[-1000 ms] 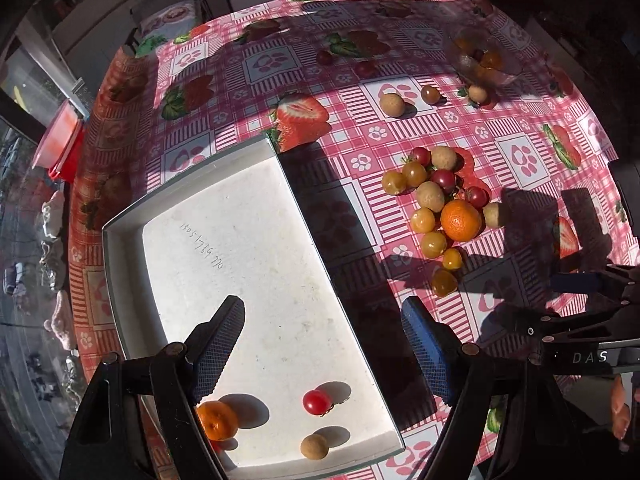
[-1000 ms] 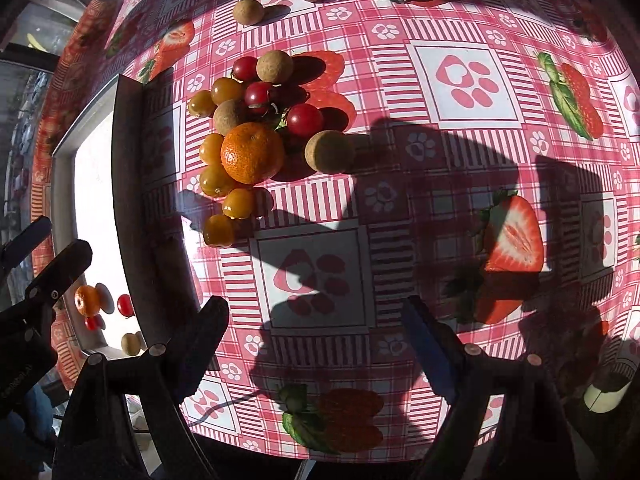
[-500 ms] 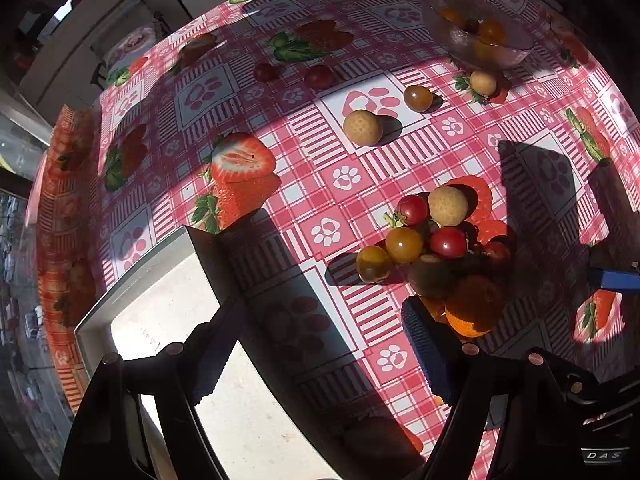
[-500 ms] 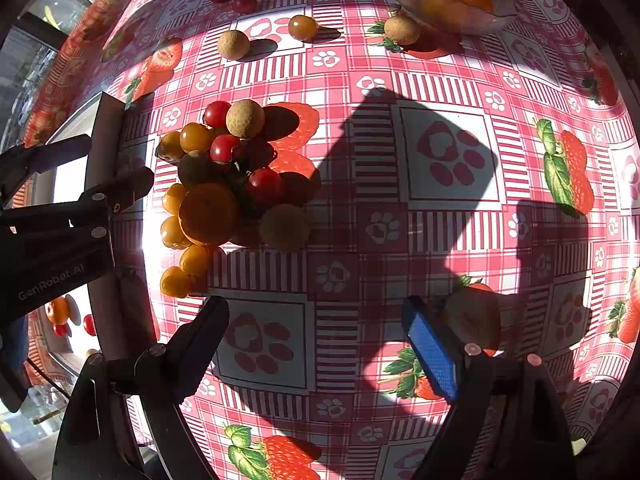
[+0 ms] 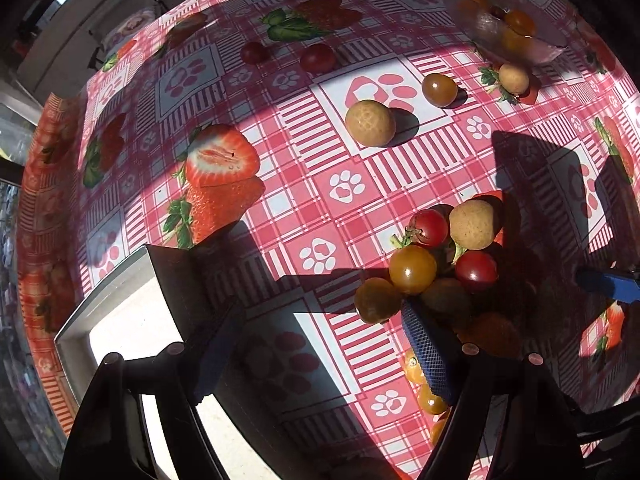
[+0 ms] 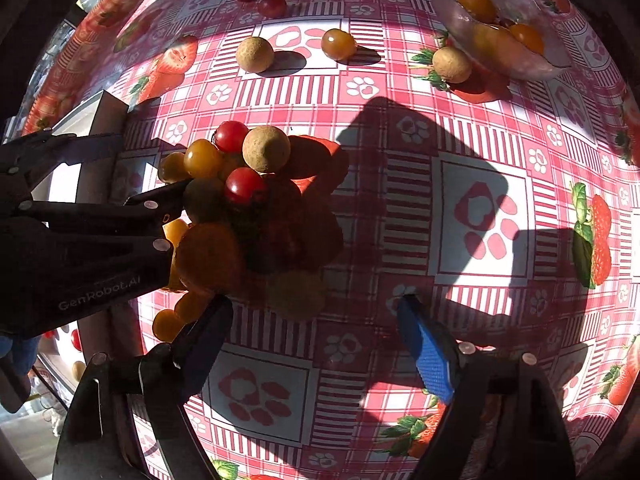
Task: Organize fruits
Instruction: 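Grasp a yellow cherry tomato with the left tool while the right tool grasps another yellow fruit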
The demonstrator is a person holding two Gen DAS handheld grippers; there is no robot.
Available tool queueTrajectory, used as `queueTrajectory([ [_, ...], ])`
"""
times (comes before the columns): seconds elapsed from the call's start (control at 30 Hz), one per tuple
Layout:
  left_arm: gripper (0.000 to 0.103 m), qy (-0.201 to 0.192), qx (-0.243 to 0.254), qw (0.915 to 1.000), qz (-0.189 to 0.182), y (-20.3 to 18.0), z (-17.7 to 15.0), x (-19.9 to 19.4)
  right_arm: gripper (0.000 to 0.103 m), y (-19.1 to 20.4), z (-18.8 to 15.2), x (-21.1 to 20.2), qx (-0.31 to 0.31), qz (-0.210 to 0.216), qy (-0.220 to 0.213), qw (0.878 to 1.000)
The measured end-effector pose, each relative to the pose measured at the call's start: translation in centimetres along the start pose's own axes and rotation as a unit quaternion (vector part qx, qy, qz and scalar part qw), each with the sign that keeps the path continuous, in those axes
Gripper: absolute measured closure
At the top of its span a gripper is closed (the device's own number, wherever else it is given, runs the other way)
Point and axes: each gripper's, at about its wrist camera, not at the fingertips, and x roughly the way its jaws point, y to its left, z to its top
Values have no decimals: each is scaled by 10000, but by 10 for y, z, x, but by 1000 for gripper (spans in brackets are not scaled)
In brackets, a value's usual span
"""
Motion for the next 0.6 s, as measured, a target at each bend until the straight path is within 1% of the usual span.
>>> queueTrajectory([
  [0.03, 22, 5, -34, 10000, -9, 1, 0, 0, 23, 2, 2, 0, -67, -21, -28, 10000],
  [0.1, 22, -1, -55, 10000, -6, 1, 1, 1, 35, 6, 4, -3, -193, -67, -82, 9998],
  [0.13, 27, -14, -48, 10000, -34, 0, 1, 0, 39, 8, 3, -5, -249, -100, -109, 9996],
  [0.17, 33, -15, -46, 10000, -75, 0, 1, -1, 49, 9, 4, -6, -288, -137, -145, 9994],
  [0.2, 35, -9, -37, 9999, -115, -1, 1, -1, 58, 9, 5, -7, -293, -148, -169, 9993],
  [0.23, 42, -10, -29, 9999, -142, -1, 2, -2, 62, 8, 6, -9, -255, -111, -185, 9994],
  [0.27, 50, -7, -30, 9998, -177, -2, 4, -3, 73, 6, 7, -10, -192, -48, -191, 9996],
  [0.3, 53, 2, -51, 9997, -232, -2, 5, -3, 73, 2, 6, -13, -122, 3, -186, 9998],
  [0.37, 72, 26, -119, 9992, -387, -4, 6, -4, 73, -4, 8, -14, 53, 159, -175, 9997],
  [0.43, 78, 57, -162, 9988, -458, -3, 6, -4, 73, -15, 5, -18, 268, 325, -164, 9990],
  [0.5, 78, 67, -223, 9985, -492, -2, 3, -6, 73, -25, 2, -22, 457, 467, -145, 9978],
  [0.6, 78, 24, -371, 9975, -605, 4, -2, -12, 73, -33, -4, -26, 593, 542, -141, 9967],
])
